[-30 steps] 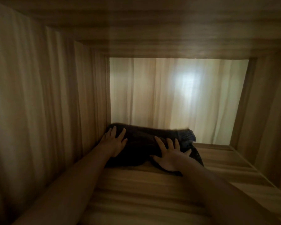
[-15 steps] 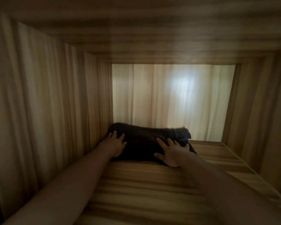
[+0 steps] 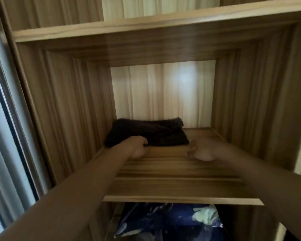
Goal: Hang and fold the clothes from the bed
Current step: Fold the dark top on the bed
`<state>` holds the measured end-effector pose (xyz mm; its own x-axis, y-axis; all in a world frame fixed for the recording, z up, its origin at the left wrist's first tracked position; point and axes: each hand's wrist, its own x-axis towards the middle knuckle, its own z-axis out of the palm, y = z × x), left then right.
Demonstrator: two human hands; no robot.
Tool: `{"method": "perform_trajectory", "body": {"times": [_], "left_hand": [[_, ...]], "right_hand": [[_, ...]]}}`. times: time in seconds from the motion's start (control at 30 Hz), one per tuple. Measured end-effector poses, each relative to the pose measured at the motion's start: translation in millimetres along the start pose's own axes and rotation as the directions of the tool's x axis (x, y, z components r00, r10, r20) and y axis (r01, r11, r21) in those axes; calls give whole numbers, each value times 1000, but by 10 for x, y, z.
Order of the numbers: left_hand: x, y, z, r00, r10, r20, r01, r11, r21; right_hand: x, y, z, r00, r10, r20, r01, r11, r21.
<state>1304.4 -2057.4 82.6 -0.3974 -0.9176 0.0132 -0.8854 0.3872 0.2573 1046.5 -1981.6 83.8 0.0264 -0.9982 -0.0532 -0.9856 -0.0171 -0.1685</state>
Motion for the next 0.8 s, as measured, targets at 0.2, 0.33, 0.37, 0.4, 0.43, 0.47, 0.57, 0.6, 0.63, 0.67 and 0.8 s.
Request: {"method": "perform_trajectory", "body": {"times": [0.2, 0.33, 0.37, 0.4, 0.43, 0.47, 0.57, 0.6, 0.63, 0.67, 0.8], "left_hand": [[-87, 559, 82, 982, 186, 30, -187, 980, 62], [-68, 787, 172, 952, 295, 87, -300, 952, 64], [-67, 815, 205, 940, 324, 105, -332, 941, 67], [-67, 837, 241, 927, 354, 119, -364, 929, 71], [-74, 865, 266, 915, 383, 128, -394, 916, 71], [-86, 892, 290, 901, 414, 131, -425, 903, 68], [-195, 1024, 331, 848, 510, 145, -521, 852, 51], [-249, 1095, 340, 824, 546, 151, -556, 830, 35], [-308, 1182, 352, 798, 581, 159, -590, 807, 12], [-379, 1291, 366, 767, 619, 166, -626, 779, -13], [-764, 1823, 551, 621, 756, 207, -749, 650, -126]], "right_hand": [[-579, 204, -7, 984, 173, -26, -175, 983, -62], [-997, 187, -14, 960, 273, -57, -274, 962, -18], [-1088, 162, 7, 956, 287, -68, -288, 958, -11], [-1172, 138, 38, 947, 312, -72, -314, 949, -15], [-1257, 107, 71, 939, 333, -83, -335, 942, -14], [-1334, 92, 104, 928, 361, -94, -365, 931, -23], [-1642, 26, 218, 874, 475, -102, -481, 876, -41], [-1776, -14, 248, 848, 518, -109, -524, 851, -36], [-1915, -38, 278, 823, 556, -112, -562, 827, -26], [-2070, -55, 304, 794, 598, -111, -604, 797, -25], [-2850, -89, 445, 632, 762, -144, -768, 640, 18]]}}
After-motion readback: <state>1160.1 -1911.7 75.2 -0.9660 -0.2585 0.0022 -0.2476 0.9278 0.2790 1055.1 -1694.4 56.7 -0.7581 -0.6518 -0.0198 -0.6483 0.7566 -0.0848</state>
